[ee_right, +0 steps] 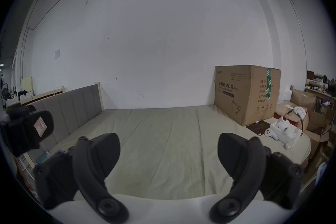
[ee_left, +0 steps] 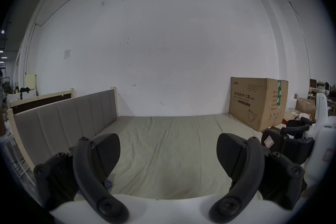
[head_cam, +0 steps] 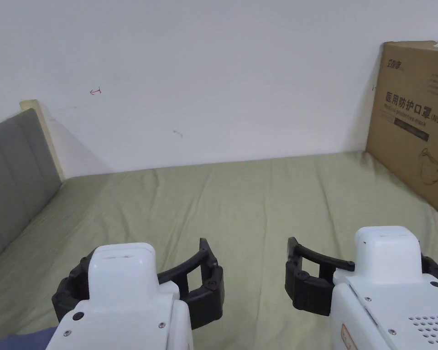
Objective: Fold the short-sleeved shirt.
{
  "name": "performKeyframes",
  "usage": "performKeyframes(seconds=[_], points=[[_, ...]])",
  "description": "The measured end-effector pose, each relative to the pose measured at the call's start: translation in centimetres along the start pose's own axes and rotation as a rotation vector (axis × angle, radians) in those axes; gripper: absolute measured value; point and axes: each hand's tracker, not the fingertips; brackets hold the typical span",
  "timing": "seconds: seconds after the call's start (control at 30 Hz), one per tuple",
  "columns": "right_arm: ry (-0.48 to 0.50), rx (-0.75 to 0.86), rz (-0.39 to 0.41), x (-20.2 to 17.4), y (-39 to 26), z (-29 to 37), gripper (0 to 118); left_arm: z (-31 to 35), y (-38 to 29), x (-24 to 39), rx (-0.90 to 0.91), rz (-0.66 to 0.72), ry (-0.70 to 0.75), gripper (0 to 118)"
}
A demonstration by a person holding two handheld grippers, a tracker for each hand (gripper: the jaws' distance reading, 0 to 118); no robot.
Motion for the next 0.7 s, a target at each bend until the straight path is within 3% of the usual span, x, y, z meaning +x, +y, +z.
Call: performKeyframes(seconds=[0.27, 0.5, 0.7], points=[[-0.006, 0.024, 0.016, -0.2, 0.3, -0.1, 112, 0.1, 1.0, -0.5, 0.001, 0.039, -0.029, 110], [-0.008, 0.014, 0.021, -0.2, 0.1, -0.5, 112, -0.5, 1.2, 0.3, -0.068, -0.006, 0.031, 110], [-0.01, -0.012, 0.02, 0.0, -0.2, -1.0, 112, -1.3, 1.7, 0.0, -0.167, 0.013, -0.011, 110]])
